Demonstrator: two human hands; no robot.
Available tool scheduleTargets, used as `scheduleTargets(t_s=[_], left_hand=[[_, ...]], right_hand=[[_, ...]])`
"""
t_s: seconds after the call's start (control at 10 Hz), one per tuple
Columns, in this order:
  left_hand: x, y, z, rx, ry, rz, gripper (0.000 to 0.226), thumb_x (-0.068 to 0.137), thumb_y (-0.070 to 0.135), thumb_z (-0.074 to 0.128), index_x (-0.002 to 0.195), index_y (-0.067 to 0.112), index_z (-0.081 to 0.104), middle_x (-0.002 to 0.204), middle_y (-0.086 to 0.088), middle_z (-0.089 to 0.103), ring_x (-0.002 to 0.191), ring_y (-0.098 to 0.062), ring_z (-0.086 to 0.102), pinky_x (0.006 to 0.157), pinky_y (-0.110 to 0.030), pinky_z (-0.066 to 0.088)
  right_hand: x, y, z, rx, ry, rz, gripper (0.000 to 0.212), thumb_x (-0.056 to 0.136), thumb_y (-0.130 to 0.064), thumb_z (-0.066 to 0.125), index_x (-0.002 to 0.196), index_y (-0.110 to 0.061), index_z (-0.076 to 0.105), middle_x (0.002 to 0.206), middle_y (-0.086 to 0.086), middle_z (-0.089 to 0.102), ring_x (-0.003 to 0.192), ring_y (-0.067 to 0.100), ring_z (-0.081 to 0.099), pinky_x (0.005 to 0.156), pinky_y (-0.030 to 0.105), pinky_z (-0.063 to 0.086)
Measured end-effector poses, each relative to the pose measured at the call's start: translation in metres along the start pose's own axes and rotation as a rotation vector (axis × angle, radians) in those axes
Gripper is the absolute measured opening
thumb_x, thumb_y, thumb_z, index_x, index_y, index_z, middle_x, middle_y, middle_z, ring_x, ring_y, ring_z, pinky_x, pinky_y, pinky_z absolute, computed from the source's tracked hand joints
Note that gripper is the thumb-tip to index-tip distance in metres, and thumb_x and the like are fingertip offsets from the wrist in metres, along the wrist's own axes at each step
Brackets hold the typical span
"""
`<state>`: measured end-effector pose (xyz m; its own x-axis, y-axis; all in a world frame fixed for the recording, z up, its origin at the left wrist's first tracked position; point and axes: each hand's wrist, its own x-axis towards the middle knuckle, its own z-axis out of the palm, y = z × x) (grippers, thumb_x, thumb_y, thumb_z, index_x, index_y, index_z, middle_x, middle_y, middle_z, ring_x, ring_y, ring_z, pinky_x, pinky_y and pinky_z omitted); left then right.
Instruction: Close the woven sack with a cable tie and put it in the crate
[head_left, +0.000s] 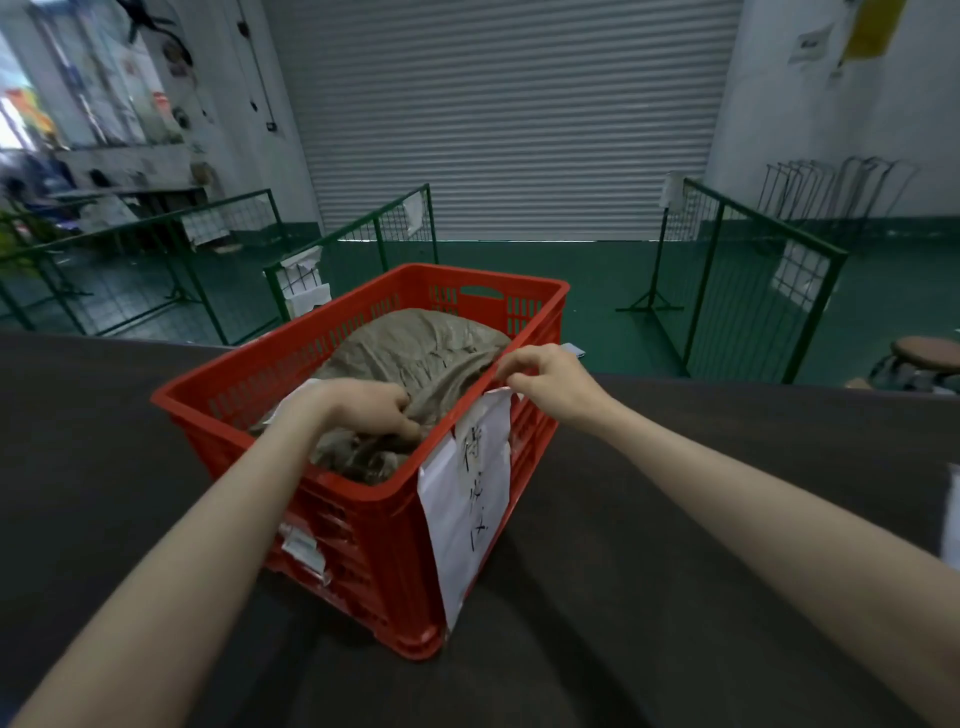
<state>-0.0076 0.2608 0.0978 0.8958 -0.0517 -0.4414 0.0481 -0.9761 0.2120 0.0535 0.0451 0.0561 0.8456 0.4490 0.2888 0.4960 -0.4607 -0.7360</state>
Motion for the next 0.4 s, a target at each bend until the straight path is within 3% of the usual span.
scheduleTargets(t_s=[0.1,0.2,0.3,0.4], left_hand=[[-0.019,0.010,-0.020,-0.018,0.142,0.025,0.034,0.091,0.041,0.053,0.103,0.012,0.066,0.099,-0.003,0.069,0.090,-0.021,0.065,0.087,-0.037,0.053],[-0.032,0.037,-0.030,-0.058,0.447,0.115,0.024,0.093,0.034,0.052,0.100,0.016,0.067,0.092,0.002,0.070,0.083,-0.012,0.065,0.073,-0.031,0.051],[-0.033,0.072,-0.028,-0.225,0.562,0.214,0.021,0.094,0.031,0.051,0.097,0.017,0.068,0.090,0.005,0.070,0.083,-0.008,0.066,0.070,-0.025,0.049],[-0.026,0.101,-0.016,-0.488,0.488,0.269,0.022,0.094,0.026,0.051,0.098,0.014,0.070,0.094,0.001,0.074,0.087,-0.011,0.069,0.083,-0.028,0.054]], right_hand=[[-0.009,0.010,-0.014,0.057,0.021,0.060,0.021,0.083,-0.005,0.054,0.087,-0.013,0.073,0.094,0.002,0.072,0.096,0.016,0.063,0.089,0.031,0.048],[-0.019,0.021,-0.031,0.098,0.022,0.124,0.017,0.085,-0.009,0.056,0.085,-0.016,0.072,0.091,-0.005,0.068,0.099,0.016,0.061,0.090,0.030,0.045],[-0.031,0.031,-0.051,0.247,0.041,0.160,0.017,0.086,-0.002,0.055,0.085,-0.010,0.070,0.087,0.002,0.068,0.090,0.015,0.066,0.084,0.022,0.051],[-0.047,0.041,-0.070,0.316,0.040,0.235,0.019,0.088,-0.001,0.051,0.084,-0.009,0.068,0.089,0.009,0.070,0.074,0.001,0.066,0.068,0.012,0.046]])
